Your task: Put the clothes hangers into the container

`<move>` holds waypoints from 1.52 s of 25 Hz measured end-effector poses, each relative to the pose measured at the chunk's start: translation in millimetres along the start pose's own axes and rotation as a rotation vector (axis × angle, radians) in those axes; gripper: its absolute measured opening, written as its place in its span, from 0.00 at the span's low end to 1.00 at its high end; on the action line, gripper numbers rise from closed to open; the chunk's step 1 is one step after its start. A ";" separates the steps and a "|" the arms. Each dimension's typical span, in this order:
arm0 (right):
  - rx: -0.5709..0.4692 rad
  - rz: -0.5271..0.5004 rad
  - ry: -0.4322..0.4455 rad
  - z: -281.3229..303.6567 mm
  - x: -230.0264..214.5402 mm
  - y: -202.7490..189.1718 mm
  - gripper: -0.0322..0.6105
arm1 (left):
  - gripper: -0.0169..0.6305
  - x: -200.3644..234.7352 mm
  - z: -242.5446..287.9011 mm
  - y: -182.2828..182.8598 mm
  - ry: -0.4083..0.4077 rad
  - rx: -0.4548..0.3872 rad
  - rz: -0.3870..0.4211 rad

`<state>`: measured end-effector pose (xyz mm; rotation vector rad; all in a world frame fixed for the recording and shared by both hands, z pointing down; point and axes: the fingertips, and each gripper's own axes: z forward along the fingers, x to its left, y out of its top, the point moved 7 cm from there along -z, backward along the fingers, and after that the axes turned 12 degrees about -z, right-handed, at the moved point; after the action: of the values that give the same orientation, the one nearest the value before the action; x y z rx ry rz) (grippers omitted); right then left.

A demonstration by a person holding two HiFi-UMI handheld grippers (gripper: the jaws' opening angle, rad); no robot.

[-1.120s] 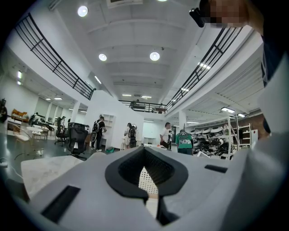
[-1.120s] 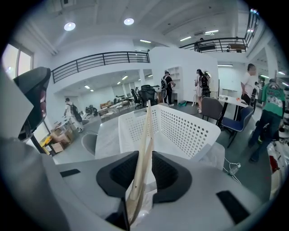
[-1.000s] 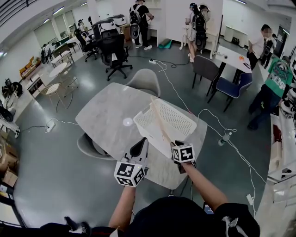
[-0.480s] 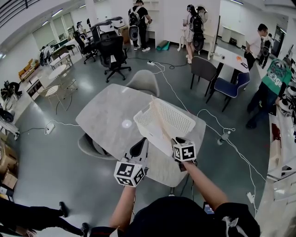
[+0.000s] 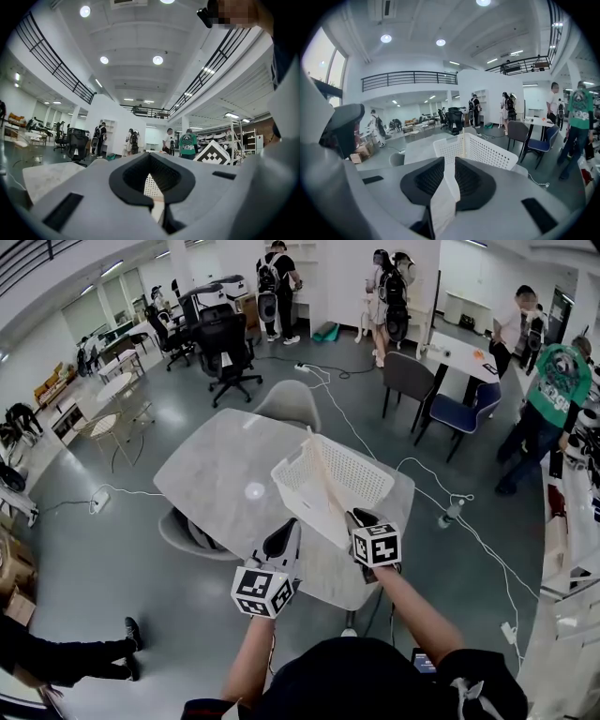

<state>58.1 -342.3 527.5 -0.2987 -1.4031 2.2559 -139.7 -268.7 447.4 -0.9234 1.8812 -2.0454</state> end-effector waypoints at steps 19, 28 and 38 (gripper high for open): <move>-0.184 -0.031 -0.037 -65.8 59.6 35.1 0.10 | 0.03 -4.9 -59.5 -1.8 -0.042 0.004 0.001; -0.246 -0.046 -0.040 -89.5 87.0 35.7 0.09 | 0.03 -7.2 -87.2 -5.0 -0.055 0.005 0.006; -0.304 -0.066 -0.031 -108.3 97.3 43.1 0.09 | 0.03 -16.2 -91.8 -1.9 -0.067 0.000 0.014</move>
<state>6.9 -225.2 445.6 -0.3108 -1.7480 1.9996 -179.0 -184.2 445.6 -0.9634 1.8477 -1.9811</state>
